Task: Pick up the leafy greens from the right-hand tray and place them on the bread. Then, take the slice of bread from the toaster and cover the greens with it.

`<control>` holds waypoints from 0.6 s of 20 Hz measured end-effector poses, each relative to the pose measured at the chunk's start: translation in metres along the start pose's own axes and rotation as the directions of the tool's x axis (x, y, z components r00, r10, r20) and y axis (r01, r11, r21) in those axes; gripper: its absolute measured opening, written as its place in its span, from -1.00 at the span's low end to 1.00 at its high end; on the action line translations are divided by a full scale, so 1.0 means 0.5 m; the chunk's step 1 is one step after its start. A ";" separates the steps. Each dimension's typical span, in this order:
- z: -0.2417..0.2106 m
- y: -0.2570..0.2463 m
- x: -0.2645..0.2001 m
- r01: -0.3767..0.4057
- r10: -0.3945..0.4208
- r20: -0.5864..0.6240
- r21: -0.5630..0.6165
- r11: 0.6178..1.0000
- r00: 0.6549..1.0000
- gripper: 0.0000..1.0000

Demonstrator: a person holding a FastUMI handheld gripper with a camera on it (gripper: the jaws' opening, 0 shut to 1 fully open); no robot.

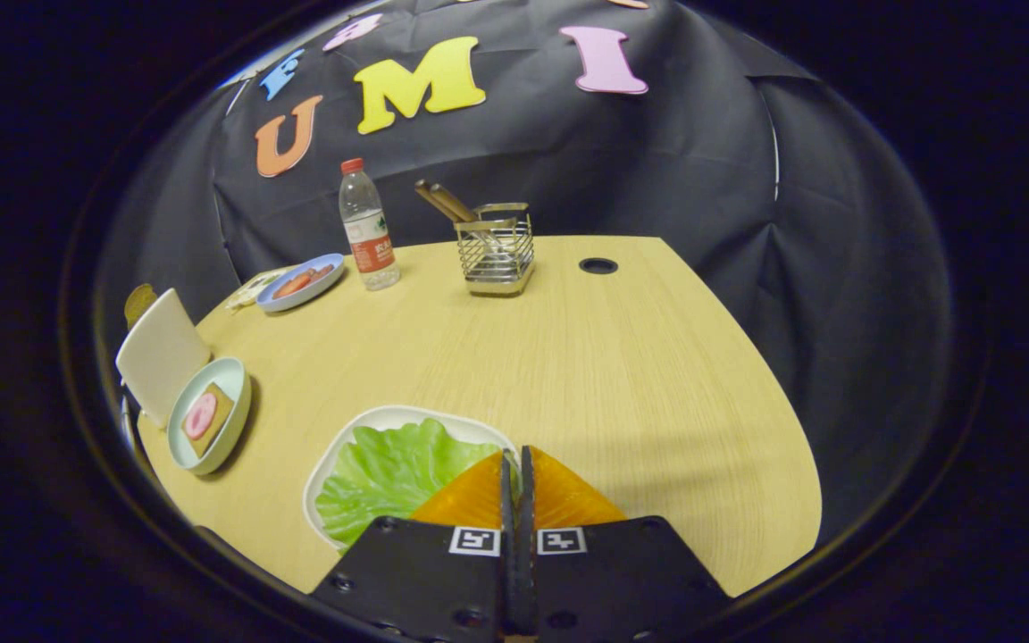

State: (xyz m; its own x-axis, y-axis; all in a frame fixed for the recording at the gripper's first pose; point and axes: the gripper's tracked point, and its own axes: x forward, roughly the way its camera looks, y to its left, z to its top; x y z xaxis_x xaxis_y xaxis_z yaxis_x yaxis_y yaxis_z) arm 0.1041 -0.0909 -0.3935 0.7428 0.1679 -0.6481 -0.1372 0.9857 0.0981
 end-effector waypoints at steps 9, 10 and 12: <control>0.090 0.054 -0.077 -0.085 0.080 0.092 0.054 0.995 0.993 -0.99; 0.101 0.061 -0.085 -0.093 0.087 0.099 0.057 0.994 0.991 -0.99; 0.129 0.075 -0.107 -0.107 0.099 0.118 0.060 0.992 0.988 -0.99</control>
State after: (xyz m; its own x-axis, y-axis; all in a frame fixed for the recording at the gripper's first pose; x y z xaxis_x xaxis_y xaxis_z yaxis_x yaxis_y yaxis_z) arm 0.1014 -0.0617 -0.3067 0.7976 0.2655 -0.5417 -0.1761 0.9613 0.2119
